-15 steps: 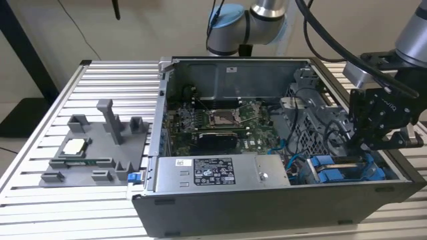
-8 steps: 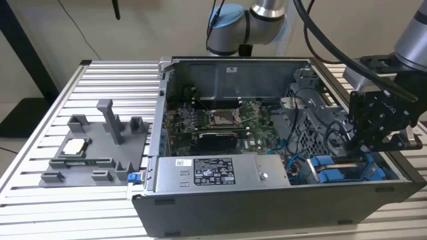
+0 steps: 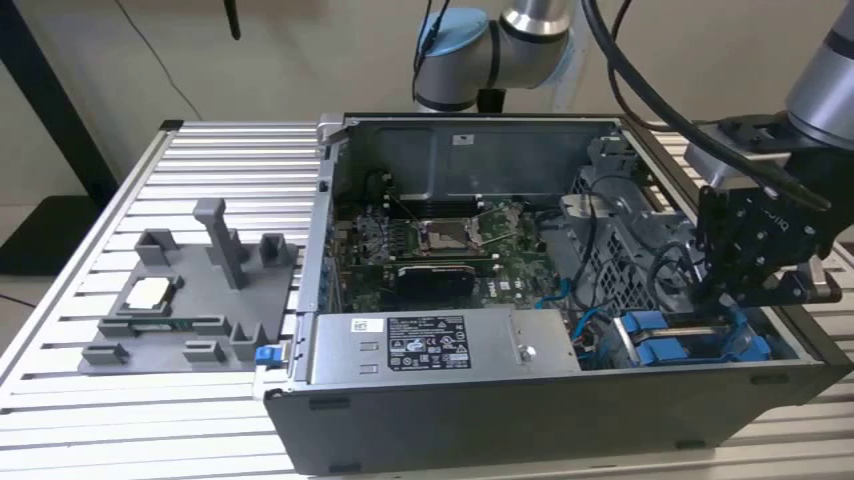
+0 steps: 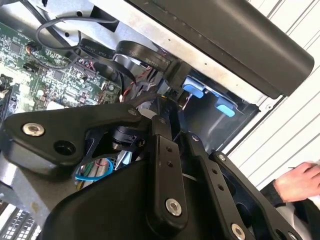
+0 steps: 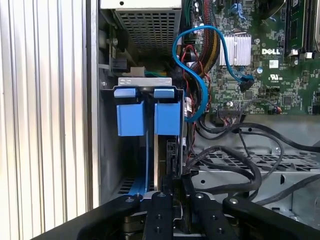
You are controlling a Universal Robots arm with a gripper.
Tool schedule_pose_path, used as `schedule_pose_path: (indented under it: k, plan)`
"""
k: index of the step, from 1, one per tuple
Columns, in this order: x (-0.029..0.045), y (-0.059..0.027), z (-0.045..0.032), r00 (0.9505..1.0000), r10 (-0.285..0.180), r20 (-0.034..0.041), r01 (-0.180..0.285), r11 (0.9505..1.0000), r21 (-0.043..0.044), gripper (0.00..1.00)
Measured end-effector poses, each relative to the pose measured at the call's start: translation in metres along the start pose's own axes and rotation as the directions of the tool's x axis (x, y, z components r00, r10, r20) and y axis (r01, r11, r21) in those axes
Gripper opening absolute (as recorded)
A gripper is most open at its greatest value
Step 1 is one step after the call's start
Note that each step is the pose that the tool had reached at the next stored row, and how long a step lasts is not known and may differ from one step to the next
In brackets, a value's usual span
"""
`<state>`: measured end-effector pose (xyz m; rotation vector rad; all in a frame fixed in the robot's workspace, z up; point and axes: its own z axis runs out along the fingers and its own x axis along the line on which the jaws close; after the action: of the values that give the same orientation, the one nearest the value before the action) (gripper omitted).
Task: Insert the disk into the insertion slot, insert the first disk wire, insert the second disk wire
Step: 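Insert the first disk wire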
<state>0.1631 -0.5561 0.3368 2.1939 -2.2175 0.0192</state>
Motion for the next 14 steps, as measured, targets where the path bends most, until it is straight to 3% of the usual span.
schedule_pose_path:
  k: [7,8,14]
  plan:
    - [-0.0001,-0.0013,0.0040,1.0000,0.000,0.0003,0.000,1.0000,0.0000,0.21]
    - [0.0000,-0.0014,0.0024,1.0000,0.000,0.0004,0.000,1.0000,-0.0009,0.27]
    - [0.0004,-0.0005,-0.0185,1.0000,0.000,0.0003,0.000,1.0000,-0.0027,0.27]
